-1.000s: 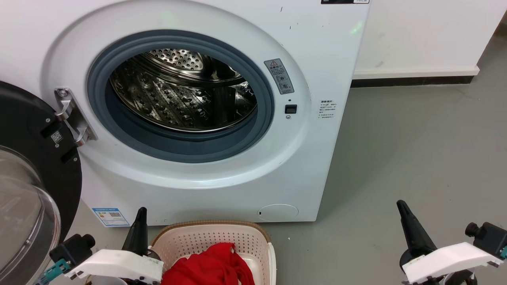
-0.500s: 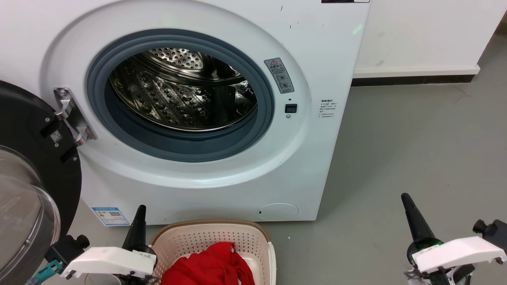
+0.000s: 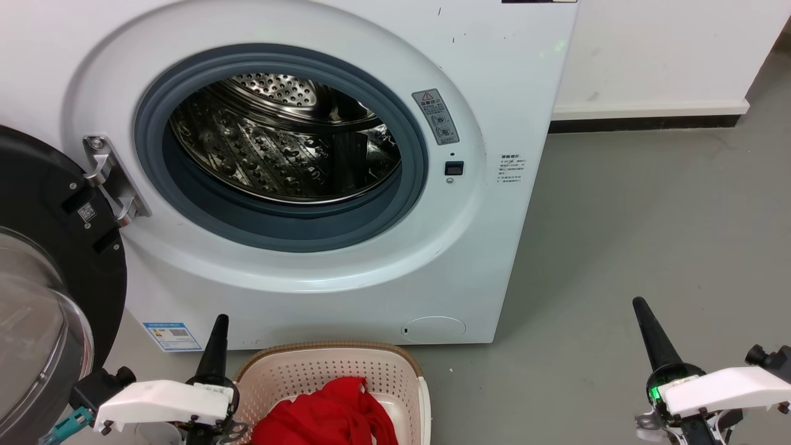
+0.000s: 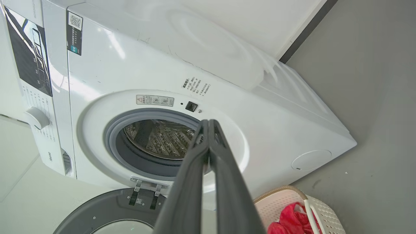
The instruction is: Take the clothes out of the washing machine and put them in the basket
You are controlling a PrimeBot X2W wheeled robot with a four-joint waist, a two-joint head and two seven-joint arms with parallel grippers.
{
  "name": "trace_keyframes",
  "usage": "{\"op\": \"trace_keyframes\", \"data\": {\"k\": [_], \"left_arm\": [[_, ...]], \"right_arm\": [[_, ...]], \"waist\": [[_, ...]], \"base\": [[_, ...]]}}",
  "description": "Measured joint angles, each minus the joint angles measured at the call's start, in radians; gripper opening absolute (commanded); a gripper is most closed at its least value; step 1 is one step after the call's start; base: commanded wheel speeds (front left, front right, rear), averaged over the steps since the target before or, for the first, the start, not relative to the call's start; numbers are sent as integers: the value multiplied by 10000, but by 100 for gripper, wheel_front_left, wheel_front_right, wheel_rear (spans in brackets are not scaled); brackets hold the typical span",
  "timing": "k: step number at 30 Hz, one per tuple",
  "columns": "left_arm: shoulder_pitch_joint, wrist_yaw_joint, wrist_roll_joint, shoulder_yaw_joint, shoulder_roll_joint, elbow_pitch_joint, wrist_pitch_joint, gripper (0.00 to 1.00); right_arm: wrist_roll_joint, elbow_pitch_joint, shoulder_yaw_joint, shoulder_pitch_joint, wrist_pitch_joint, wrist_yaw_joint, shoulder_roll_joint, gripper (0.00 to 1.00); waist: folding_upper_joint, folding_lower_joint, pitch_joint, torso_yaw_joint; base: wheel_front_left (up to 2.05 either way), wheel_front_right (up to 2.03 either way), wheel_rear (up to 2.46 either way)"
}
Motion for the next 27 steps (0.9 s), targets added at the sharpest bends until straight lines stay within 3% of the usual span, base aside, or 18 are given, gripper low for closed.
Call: {"op": "trace_keyframes", "data": {"k": [27], "left_arm": [[-366,-267,-2495,282,-86,341,445,0]], "right_arm": [[2508,433,-297,-390,165,-2,2,0]], "waist": [[0,0,64,5]], "base": [[0,0,0]]}}
